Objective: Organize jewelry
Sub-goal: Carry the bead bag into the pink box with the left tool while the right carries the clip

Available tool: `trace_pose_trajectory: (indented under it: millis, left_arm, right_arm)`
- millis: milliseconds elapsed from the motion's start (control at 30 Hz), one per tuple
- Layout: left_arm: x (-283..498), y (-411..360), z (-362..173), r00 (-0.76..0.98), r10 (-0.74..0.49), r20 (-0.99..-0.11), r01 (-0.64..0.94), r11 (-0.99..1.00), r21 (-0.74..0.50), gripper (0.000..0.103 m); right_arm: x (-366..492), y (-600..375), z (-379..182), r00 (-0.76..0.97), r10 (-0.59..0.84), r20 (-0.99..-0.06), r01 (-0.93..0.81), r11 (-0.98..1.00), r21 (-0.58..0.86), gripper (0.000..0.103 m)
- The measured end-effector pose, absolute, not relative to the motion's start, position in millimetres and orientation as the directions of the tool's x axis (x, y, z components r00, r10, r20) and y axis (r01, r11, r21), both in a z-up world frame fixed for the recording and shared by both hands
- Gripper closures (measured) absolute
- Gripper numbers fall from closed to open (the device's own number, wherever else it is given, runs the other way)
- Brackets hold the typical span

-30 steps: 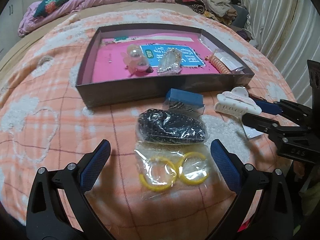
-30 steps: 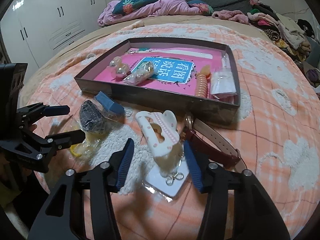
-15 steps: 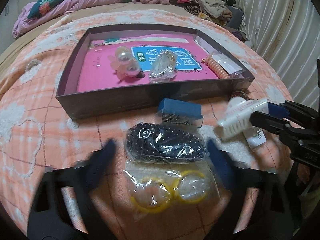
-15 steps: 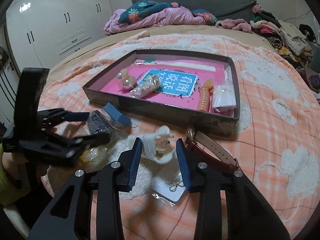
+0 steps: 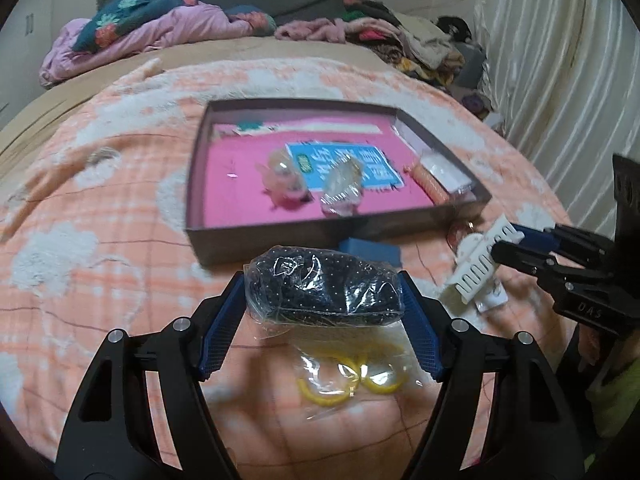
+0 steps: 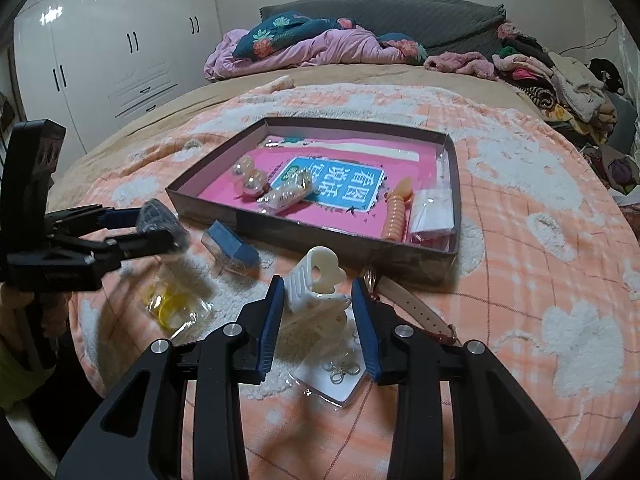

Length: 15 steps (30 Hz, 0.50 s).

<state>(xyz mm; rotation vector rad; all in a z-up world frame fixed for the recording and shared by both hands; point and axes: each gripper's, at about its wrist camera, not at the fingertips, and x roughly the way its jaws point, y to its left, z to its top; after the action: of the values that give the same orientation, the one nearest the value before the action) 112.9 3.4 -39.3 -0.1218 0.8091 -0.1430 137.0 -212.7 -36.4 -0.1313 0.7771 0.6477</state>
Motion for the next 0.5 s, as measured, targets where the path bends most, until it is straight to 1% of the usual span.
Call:
trace_pose_trajectory:
  millis: [267,500]
  left_arm:
    - [118,29,-27,0.706,-0.126,-0.697,0.004,0.985,-0.174,0.037]
    - [124,41,-16,0.728,-0.095,-0.679,-0.026,0.986,-0.167,0.037]
  right_arm:
    - [138,-210,-16,0.567,0.498,-0.656,-0.592,0.8,0.096,0.07]
    - [147,-206,1,0.598,0.501,-0.625,-0.587,0.805,0.084,0.07]
